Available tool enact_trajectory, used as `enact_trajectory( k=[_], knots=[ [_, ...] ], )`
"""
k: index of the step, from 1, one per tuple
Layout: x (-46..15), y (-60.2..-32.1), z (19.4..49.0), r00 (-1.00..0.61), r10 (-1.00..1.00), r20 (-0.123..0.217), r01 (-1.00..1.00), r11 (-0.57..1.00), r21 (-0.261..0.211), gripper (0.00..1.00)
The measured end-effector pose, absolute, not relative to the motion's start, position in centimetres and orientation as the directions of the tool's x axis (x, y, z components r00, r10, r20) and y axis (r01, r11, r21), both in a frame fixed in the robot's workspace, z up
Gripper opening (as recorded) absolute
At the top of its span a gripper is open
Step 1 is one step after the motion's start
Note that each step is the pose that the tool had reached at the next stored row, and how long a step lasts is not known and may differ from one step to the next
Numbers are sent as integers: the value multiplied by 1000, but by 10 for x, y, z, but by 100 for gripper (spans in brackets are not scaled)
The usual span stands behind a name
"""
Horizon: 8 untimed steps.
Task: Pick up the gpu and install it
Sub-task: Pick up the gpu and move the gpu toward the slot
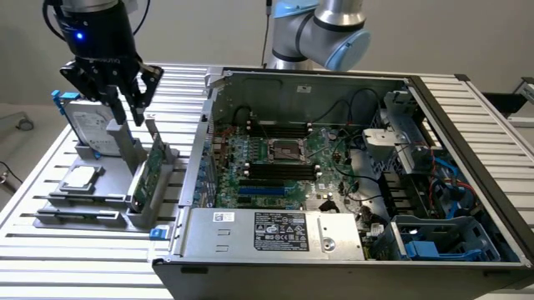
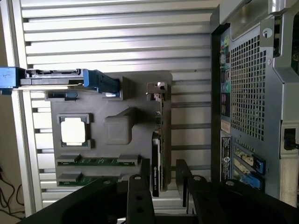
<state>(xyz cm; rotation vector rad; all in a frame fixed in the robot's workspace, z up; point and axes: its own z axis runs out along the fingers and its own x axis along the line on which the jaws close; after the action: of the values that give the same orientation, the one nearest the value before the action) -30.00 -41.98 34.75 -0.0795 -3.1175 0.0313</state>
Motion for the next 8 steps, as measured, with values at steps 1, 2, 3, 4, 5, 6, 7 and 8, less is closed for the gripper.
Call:
enact_trajectory(
  k=[1,2,3,4,5,6,7,8],
  knots=[
    [-300,-421,346,-998,51,22,51,998,-21,36],
    [-300,-422,344,-998,51,22,51,999,-21,36],
    [-300,-423,342,-998,51,22,51,999,-21,36],
    [-301,-424,340,-998,51,22,51,999,-21,36],
    [-301,-425,338,-998,51,22,51,999,-21,36],
    [-301,-426,337,-998,51,22,51,999,-21,36],
    [-301,-427,335,-998,51,22,51,999,-21,36],
    [-302,-427,333,-998,51,22,51,998,-21,36]
  ],
)
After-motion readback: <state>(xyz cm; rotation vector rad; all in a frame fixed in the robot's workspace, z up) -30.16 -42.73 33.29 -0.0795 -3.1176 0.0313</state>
